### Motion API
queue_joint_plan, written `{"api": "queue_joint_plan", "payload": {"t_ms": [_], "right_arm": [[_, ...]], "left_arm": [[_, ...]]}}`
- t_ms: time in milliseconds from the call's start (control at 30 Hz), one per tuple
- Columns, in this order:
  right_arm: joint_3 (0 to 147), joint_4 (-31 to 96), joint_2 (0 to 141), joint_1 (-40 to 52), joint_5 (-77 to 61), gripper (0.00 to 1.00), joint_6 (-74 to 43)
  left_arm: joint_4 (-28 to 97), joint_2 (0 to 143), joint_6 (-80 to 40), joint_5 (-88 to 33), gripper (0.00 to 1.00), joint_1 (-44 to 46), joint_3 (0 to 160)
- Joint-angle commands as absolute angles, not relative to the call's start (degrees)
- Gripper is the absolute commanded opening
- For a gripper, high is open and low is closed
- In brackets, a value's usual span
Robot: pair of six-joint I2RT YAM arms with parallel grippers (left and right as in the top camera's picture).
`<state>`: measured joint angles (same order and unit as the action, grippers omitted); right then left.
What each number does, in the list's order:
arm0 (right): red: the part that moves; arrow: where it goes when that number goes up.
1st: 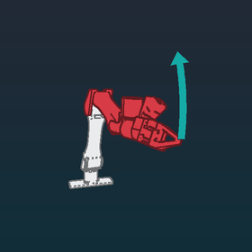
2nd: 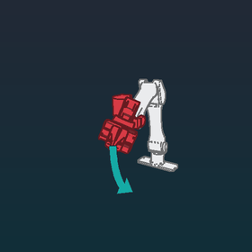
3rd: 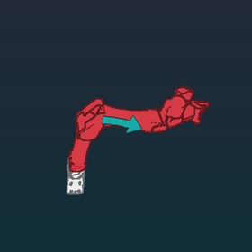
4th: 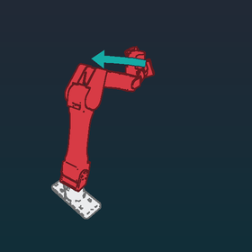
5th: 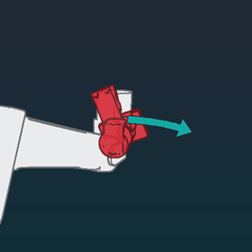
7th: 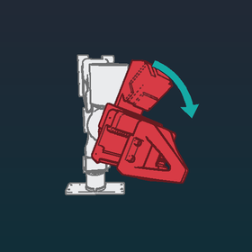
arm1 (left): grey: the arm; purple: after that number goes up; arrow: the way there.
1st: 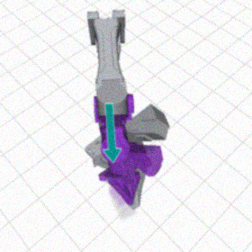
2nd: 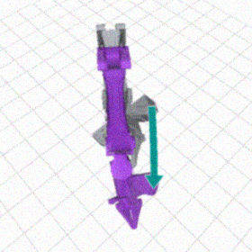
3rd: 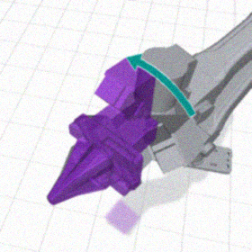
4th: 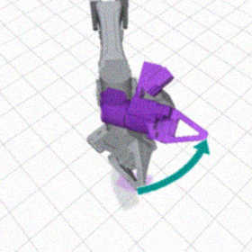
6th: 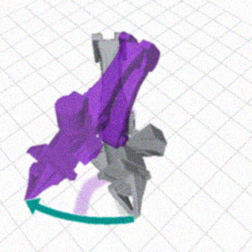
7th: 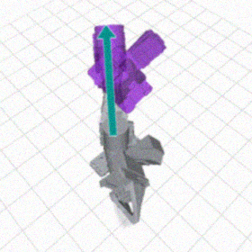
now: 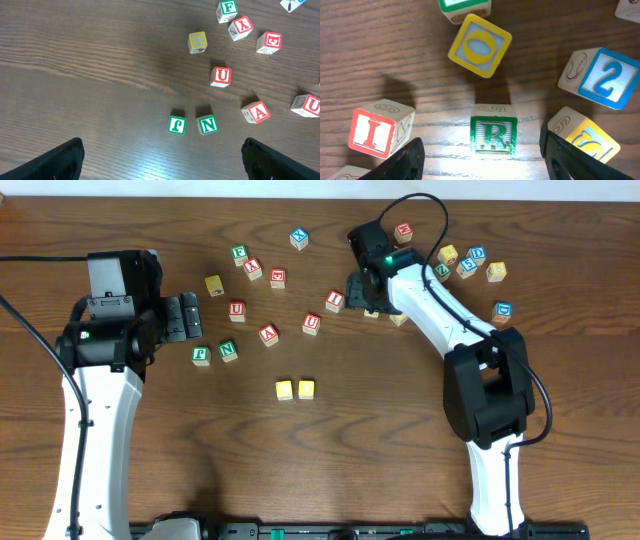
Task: Spell out CORL
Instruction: 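Position the right gripper over the green R block and lower, then close the right gripper on the green R block and lift it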
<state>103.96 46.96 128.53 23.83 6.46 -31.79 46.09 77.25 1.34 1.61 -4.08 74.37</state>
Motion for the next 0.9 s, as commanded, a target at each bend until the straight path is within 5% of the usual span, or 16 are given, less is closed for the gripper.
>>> {"api": "queue_joint_plan", "payload": {"t_ms": [0,867], "right_arm": [[105.9,47.7,131.2,23.3,7.2,0.7,-31.2],[110.7,53.0,133.8,23.3,7.6,0.62,-38.7]], "left_arm": [[46.0,77.6,1.7,1.3,0.99,-4.3,74.6],[46.1,77.6,1.7,1.3,0.99,-4.3,74.6]]}}
